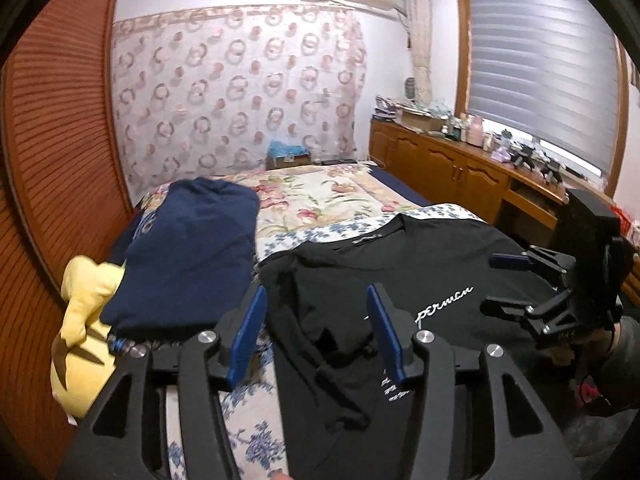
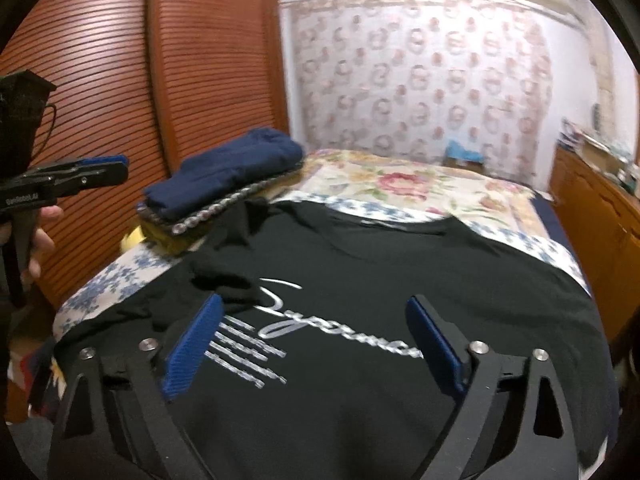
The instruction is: Fold small clothes
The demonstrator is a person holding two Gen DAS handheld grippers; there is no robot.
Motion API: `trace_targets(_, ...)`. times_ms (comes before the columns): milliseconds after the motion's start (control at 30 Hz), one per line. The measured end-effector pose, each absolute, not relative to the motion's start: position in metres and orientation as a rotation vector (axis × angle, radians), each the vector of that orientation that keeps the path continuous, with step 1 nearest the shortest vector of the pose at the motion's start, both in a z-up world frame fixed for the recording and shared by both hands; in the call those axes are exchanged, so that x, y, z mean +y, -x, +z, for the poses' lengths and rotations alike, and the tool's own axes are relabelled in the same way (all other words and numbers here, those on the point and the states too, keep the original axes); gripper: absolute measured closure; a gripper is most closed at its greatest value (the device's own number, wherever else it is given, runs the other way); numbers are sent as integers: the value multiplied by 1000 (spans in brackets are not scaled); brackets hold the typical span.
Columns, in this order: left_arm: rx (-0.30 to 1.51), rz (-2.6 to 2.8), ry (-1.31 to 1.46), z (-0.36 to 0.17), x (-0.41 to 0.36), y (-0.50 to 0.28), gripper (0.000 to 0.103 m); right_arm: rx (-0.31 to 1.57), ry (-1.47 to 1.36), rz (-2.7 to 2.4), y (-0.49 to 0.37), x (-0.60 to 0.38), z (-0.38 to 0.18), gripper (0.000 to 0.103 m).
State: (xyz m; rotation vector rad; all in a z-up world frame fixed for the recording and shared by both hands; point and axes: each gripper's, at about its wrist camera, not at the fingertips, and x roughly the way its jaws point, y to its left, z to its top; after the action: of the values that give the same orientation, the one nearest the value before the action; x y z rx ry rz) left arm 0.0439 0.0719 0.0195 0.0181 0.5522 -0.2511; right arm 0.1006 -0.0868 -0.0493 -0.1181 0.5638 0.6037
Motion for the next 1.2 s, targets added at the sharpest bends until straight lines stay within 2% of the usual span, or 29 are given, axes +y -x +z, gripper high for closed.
trace_targets(67, 550, -229, -10, 14, 79, -40, 51, 584, 128, 663, -109, -72, -48, 23)
trace_targets(133, 555, -215, 4, 7, 87, -36, 50, 601, 148, 714, -116, -55, -47, 37)
trace_targets(233, 567, -198, 30, -4, 96, -30, 50, 630, 174, 787, -127, -27, -50, 43)
trace_targets(467, 593, -152, 61, -27, 110, -22, 50, 745, 218, 913, -155, 36, -74, 47)
trace_targets(567, 601, -147, 68, -33, 114, -18, 50, 789, 270, 921, -161, 53, -88, 54)
trace_targets(633, 604, -147, 70, -37, 115, -17, 49, 804, 313, 904, -165, 58, -96, 78)
trace_targets(667, 606, -147, 70, -37, 115, -17, 49, 808, 329, 897, -166, 58, -97, 84)
trace_targets(700, 608, -150, 73, -39, 115, -17, 49, 807, 330, 901, -167, 56, -98, 97)
trace_targets(1067, 624, -175, 79, -46, 103, -17, 49, 754, 183, 618, -210, -16, -81, 99)
trace_targets(1100, 624, -178, 78, -46, 102, -17, 49, 756, 181, 554, -216, -24, -82, 93)
trace_targets(1133, 624, -180, 76, -46, 101, -17, 49, 754, 185, 512, -218, -29, -83, 82)
trace_targets(1200, 625, -180, 72, -46, 100, -16, 49, 745, 177, 444, -222, -40, -83, 76)
